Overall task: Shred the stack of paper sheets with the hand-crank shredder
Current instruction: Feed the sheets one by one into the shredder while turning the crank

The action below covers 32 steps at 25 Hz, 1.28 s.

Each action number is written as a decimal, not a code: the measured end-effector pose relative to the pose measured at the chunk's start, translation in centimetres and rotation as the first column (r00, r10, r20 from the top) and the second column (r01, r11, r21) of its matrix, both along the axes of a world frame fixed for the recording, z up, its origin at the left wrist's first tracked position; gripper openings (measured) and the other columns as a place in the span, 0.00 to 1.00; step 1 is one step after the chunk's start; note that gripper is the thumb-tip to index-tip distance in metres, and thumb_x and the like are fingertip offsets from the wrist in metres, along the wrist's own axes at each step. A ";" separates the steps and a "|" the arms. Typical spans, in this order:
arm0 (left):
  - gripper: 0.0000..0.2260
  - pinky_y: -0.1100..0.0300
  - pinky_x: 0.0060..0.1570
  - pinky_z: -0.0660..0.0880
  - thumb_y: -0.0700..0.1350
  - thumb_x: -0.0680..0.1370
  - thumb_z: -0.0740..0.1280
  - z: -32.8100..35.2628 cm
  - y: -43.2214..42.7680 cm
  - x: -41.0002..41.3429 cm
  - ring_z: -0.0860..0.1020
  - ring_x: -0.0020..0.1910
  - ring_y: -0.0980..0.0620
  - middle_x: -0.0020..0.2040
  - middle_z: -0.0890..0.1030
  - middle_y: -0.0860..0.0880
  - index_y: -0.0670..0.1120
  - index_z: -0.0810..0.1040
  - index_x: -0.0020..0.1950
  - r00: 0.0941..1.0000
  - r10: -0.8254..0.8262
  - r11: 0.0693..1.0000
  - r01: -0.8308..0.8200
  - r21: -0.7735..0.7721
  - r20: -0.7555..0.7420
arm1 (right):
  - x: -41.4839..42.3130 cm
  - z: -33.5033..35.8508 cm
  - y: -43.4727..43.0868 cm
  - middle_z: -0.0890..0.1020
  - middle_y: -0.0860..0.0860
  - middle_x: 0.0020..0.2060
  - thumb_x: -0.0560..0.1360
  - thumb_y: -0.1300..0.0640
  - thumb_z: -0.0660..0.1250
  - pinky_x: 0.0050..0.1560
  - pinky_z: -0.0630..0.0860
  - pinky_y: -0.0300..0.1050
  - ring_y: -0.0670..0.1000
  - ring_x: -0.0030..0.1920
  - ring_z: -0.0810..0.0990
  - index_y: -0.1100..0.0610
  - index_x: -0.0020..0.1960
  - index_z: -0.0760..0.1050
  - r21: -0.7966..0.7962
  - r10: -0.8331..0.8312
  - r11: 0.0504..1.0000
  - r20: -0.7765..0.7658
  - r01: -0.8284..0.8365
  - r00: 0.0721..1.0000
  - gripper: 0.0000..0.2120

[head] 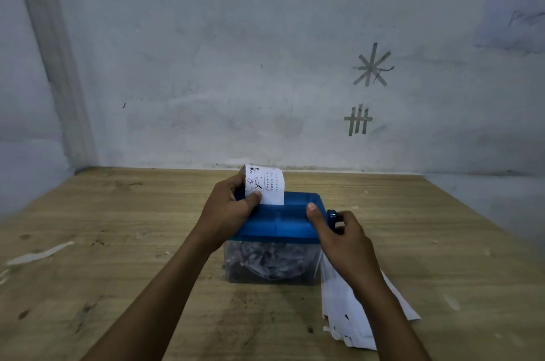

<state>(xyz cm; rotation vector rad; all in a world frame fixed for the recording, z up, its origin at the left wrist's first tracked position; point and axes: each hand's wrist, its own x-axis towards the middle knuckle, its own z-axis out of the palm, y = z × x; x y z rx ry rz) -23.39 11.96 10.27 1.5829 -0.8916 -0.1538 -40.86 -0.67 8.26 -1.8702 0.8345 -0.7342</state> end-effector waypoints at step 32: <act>0.15 0.70 0.46 0.77 0.40 0.80 0.69 -0.3 -0.3 -0.2 0.79 0.53 0.61 0.55 0.81 0.59 0.52 0.79 0.65 0.999 0.026 0.999 -0.027 0.034 0.043 | -1.3 1.1 -5.8 0.86 0.51 0.42 0.75 0.43 0.69 0.38 0.80 0.43 0.51 0.41 0.84 0.58 0.52 0.85 -0.172 0.356 0.931 0.213 -0.324 0.910 0.19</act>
